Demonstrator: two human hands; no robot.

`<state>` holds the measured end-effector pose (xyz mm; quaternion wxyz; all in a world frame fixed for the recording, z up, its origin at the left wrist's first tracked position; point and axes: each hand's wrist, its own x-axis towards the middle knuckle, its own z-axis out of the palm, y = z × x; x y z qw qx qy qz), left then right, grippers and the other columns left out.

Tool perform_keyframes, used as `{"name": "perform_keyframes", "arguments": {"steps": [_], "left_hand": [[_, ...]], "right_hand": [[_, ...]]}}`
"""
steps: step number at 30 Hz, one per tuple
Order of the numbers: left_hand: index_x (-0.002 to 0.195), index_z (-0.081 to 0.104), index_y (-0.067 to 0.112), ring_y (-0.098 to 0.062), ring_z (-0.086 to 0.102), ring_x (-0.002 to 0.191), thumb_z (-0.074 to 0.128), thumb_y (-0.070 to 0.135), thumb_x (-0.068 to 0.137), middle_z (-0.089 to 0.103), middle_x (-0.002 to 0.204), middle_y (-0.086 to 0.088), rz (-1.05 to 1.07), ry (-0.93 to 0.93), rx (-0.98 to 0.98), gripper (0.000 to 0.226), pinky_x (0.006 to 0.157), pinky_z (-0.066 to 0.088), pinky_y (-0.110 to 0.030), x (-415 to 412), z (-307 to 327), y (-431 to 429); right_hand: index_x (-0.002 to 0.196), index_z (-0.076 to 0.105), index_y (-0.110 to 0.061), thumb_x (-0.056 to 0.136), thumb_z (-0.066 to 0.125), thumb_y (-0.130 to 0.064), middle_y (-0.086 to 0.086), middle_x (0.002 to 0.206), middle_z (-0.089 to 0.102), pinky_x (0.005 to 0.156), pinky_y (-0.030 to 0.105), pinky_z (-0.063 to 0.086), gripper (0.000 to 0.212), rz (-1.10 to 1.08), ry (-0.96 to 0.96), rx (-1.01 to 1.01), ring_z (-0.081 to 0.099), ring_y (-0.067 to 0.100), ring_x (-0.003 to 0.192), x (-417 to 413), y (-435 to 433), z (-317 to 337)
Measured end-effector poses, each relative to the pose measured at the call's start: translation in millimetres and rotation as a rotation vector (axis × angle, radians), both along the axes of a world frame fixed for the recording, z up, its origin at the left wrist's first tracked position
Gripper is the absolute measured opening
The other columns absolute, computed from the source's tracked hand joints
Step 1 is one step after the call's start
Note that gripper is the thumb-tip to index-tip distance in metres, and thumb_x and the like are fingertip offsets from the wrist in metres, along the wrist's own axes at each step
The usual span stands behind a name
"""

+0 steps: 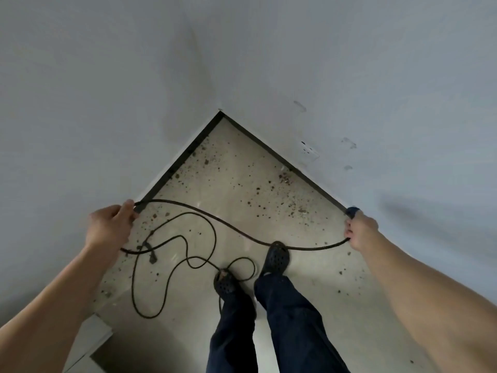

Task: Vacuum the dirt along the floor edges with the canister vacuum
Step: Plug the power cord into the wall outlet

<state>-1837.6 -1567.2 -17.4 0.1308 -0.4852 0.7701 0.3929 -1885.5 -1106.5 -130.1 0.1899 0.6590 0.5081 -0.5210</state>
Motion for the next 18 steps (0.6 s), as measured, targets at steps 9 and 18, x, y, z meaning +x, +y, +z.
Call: {"name": "perform_keyframes", "arguments": {"steps": [9, 18], "left_hand": [[0.097, 0.067, 0.004, -0.021, 0.048, 0.058, 0.053, 0.011, 0.098, 0.054, 0.062, -0.011, -0.222, -0.075, 0.402, 0.016, 0.053, 0.044, -0.025, -8.9, -147.2, 88.3], [0.092, 0.068, 0.009, -0.020, 0.047, 0.053, 0.055, 0.003, 0.094, 0.053, 0.045, 0.003, -0.225, -0.085, 0.454, 0.014, 0.060, 0.040, -0.032, 7.5, -272.1, 104.7]], "right_hand": [[0.104, 0.062, -0.007, 0.097, 0.061, -0.017, 0.009, 0.090, 0.069, 0.040, 0.018, 0.037, 0.013, 0.374, 0.078, -0.050, 0.056, 0.013, 0.058, -76.5, -68.3, -89.4], [0.121, 0.055, -0.004, 0.101, 0.053, -0.014, 0.012, 0.081, 0.060, 0.060, 0.028, 0.060, 0.023, 0.146, 0.262, -0.035, 0.058, 0.017, 0.063, -143.8, -87.0, -198.2]]}}
